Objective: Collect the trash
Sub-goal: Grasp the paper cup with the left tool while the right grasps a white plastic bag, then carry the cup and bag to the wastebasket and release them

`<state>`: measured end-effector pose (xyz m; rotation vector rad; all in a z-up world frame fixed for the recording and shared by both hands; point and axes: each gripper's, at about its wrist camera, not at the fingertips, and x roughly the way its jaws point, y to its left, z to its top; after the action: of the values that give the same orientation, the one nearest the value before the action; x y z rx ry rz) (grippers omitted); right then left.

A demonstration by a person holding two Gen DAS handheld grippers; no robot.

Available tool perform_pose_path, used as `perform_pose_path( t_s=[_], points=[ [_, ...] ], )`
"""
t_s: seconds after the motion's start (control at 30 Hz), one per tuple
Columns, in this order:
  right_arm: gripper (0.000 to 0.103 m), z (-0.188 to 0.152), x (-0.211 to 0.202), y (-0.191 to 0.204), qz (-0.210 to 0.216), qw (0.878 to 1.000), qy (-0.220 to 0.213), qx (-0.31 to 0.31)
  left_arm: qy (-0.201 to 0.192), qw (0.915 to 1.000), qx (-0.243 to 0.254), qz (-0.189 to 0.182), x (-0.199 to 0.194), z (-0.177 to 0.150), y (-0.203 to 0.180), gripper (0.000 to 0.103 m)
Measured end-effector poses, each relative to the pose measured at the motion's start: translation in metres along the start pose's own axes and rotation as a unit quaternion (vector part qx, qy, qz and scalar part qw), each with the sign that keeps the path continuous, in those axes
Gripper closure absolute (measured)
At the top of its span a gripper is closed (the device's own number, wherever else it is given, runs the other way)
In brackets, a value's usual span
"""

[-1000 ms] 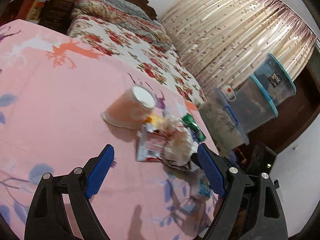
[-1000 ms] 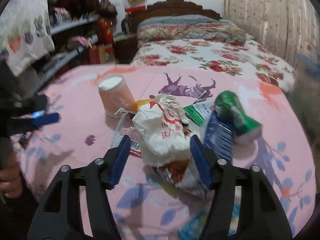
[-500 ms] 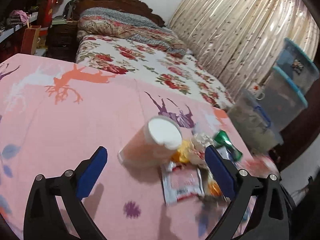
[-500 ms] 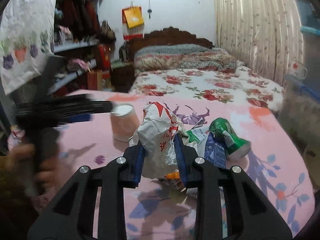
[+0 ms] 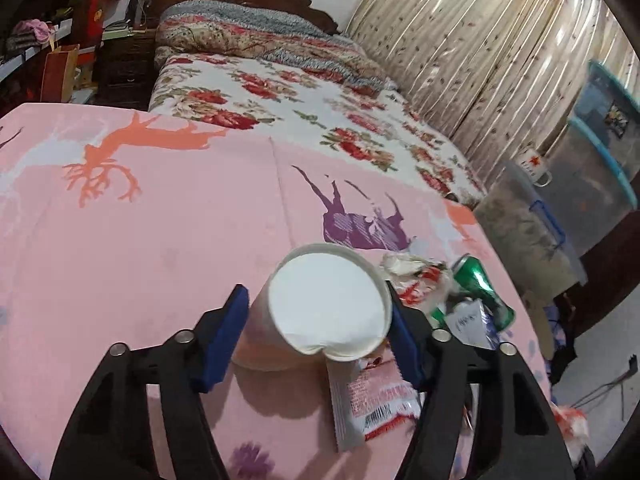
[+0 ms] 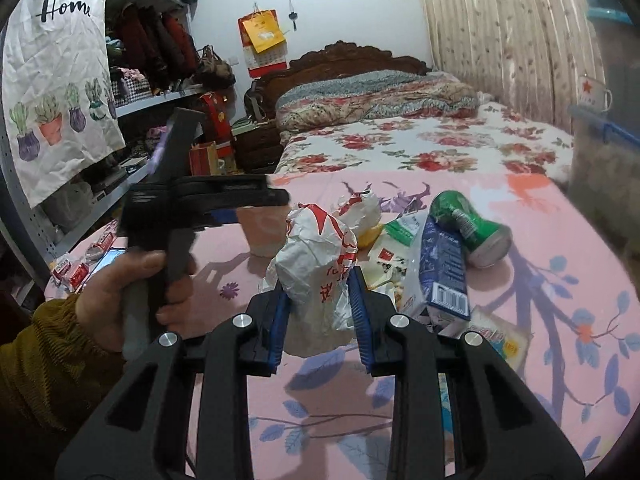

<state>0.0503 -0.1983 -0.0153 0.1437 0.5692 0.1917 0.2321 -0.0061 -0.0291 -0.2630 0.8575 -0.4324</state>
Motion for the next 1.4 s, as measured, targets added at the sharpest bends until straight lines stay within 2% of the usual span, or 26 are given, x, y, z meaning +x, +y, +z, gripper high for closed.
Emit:
perform_pose_path(
  t_s=[0.17, 0.3, 0.33, 0.43, 0.6, 0.67, 0.7, 0.73, 0.8, 0.87, 0.97, 1.17, 1.2, 1.23, 1.27, 1.33, 1.4],
  points=[
    [0.072, -0.005, 0.005, -0.004, 0.043, 0.998, 0.021, 0.029, -0.031, 0.9994, -0.009, -0.012, -0.061, -0.024, 0.015, 0.043],
    [0.072, -0.015, 0.016, -0.012, 0.094, 0.992, 0.055, 0.063, -0.095, 0.9951, -0.024, -0.006, -0.116, -0.045, 0.036, 0.042],
    [0.072, -0.019, 0.022, -0.012, 0.101, 0.99, 0.07, 0.065, -0.1, 0.9945, -0.031, -0.007, -0.123, -0.047, 0.04, 0.042],
    [0.071, -0.034, 0.034, -0.009, 0.097, 0.988, 0.105, 0.062, -0.075, 0.9958, -0.047, -0.022, -0.132, -0.056, 0.049, 0.042],
    [0.066, -0.049, 0.039, -0.007, 0.076, 0.988, 0.126, 0.045, -0.018, 0.999, -0.019, -0.036, -0.118, -0.083, 0.027, 0.041],
    [0.058, -0.051, 0.037, -0.009, 0.076, 0.988, 0.126, 0.046, 0.0, 0.9993, -0.013, -0.036, -0.108, -0.093, 0.02, 0.039],
    [0.048, -0.053, 0.036, -0.009, 0.074, 0.988, 0.127, 0.043, 0.009, 0.9993, -0.014, -0.034, -0.102, -0.096, 0.017, 0.037],
    [0.042, -0.054, 0.035, -0.009, 0.072, 0.989, 0.127, 0.041, 0.011, 0.9994, -0.015, -0.031, -0.099, -0.097, 0.016, 0.034],
    [0.04, -0.055, 0.031, -0.009, 0.074, 0.989, 0.125, 0.034, 0.011, 0.9996, -0.015, -0.022, -0.097, -0.099, 0.014, 0.029],
    [0.035, -0.055, 0.028, -0.009, 0.074, 0.989, 0.122, 0.025, 0.004, 0.9998, -0.018, -0.011, -0.1, -0.101, 0.015, 0.019],
    [0.03, -0.057, 0.026, -0.006, 0.07, 0.99, 0.119, 0.013, -0.004, 0.9999, -0.016, 0.003, -0.102, -0.104, 0.014, 0.013],
    [0.032, -0.054, 0.042, -0.008, 0.059, 0.99, 0.129, 0.005, 0.011, 0.9994, 0.017, 0.029, -0.091, -0.113, 0.003, 0.013],
    [0.049, -0.054, 0.045, -0.008, 0.058, 0.989, 0.134, 0.004, 0.01, 0.9992, 0.027, 0.028, -0.089, -0.116, 0.001, 0.015],
    [0.059, -0.055, 0.047, -0.008, 0.07, 0.988, 0.136, 0.005, 0.013, 0.9989, 0.04, 0.023, -0.087, -0.117, -0.002, 0.029],
    [0.066, -0.054, 0.045, -0.008, 0.08, 0.988, 0.132, 0.007, 0.013, 0.9984, 0.05, 0.021, -0.086, -0.117, -0.006, 0.032],
    [0.068, -0.049, 0.034, -0.006, 0.088, 0.99, 0.115, -0.002, 0.012, 0.9978, 0.063, 0.018, -0.088, -0.115, -0.013, 0.039],
    [0.068, -0.043, 0.021, -0.008, 0.104, 0.99, 0.093, 0.002, 0.006, 0.9978, 0.065, 0.004, -0.094, -0.109, -0.023, 0.04]
  ],
)
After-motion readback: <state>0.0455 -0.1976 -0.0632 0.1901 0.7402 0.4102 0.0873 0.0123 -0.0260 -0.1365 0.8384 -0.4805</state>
